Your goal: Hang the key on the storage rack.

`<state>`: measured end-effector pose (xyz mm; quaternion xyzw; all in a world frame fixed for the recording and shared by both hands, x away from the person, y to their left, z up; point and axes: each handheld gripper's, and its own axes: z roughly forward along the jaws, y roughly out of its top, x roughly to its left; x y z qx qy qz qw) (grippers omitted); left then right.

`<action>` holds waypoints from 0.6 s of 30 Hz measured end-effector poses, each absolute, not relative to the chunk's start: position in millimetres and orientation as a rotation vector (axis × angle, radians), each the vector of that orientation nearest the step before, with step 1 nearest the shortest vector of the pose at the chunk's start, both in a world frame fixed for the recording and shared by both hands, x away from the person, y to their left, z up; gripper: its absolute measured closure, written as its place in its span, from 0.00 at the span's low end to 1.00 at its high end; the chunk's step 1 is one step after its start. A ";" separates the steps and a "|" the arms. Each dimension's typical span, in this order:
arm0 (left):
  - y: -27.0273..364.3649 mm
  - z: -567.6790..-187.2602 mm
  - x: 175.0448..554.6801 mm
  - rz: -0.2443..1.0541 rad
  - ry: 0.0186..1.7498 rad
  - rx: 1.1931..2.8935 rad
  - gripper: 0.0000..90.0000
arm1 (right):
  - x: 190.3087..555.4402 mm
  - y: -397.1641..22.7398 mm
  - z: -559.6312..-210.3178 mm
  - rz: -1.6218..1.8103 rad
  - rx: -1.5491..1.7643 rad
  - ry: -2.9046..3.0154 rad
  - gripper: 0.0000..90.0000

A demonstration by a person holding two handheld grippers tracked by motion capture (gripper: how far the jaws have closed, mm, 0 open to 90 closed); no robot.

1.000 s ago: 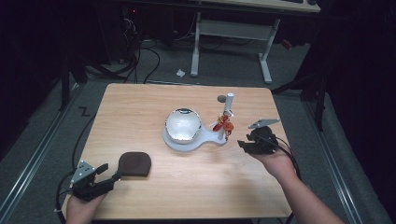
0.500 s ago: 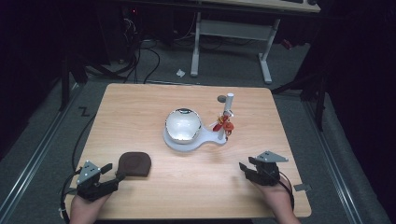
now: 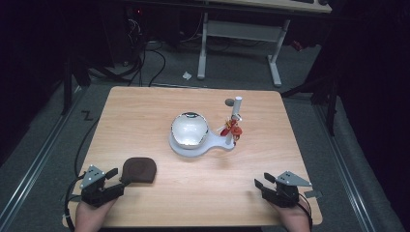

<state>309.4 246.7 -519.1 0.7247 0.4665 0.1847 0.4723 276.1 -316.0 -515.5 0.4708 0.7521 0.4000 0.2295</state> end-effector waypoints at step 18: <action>257.8 -536.1 329.2 0.505 1.329 1.838 0.99 | 276.6 -310.6 -518.7 1.104 1.272 2.100 0.57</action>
